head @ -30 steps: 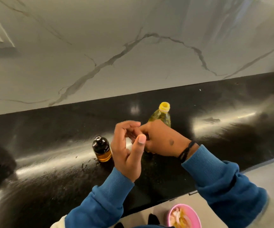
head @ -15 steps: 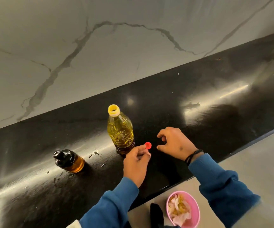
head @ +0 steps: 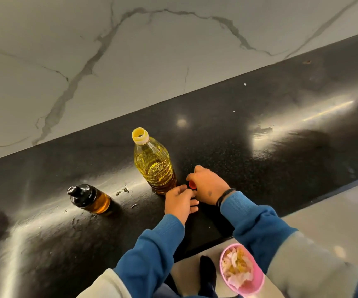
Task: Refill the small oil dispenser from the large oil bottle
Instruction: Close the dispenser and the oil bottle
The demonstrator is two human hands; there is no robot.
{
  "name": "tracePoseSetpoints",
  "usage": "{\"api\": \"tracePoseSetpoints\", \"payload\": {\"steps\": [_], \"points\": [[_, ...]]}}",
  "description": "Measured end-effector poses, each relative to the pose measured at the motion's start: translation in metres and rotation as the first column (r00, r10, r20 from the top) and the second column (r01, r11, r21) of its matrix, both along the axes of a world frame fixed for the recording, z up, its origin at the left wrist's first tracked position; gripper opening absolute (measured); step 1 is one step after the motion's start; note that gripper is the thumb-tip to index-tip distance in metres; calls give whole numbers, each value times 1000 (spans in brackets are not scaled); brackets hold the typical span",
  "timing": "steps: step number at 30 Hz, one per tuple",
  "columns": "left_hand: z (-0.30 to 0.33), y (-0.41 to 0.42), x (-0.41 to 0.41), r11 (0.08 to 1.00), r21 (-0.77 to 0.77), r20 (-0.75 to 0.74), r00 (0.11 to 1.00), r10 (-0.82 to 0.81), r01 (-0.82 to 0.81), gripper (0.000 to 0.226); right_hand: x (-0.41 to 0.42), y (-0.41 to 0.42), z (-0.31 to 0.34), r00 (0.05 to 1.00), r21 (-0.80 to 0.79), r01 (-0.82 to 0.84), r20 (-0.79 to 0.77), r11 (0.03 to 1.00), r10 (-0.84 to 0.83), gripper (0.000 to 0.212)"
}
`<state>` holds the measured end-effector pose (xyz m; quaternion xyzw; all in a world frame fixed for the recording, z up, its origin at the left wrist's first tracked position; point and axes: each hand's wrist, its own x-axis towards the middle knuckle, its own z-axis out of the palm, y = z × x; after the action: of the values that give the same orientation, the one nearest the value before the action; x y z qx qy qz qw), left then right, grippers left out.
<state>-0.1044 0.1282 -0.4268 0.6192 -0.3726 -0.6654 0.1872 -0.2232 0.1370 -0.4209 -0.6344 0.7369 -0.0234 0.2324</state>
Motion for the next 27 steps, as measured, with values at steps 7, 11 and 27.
{"api": "tracePoseSetpoints", "payload": {"steps": [7, 11, 27], "points": [[13, 3, 3, 1000, 7, -20, 1000, 8, -8, 33, -1, -2, 9, 1000, -31, 13, -12, 999, -14, 27], [33, 18, 20, 987, -153, -25, 999, 36, -40, 21, -3, 3, 41, 994, -115, 94, 75, 989, -86, 24], [121, -34, 64, 187, -969, -116, 967, 227, -160, 26, 45, -25, 173, 874, -785, 292, 452, 547, 181, 23]]}}
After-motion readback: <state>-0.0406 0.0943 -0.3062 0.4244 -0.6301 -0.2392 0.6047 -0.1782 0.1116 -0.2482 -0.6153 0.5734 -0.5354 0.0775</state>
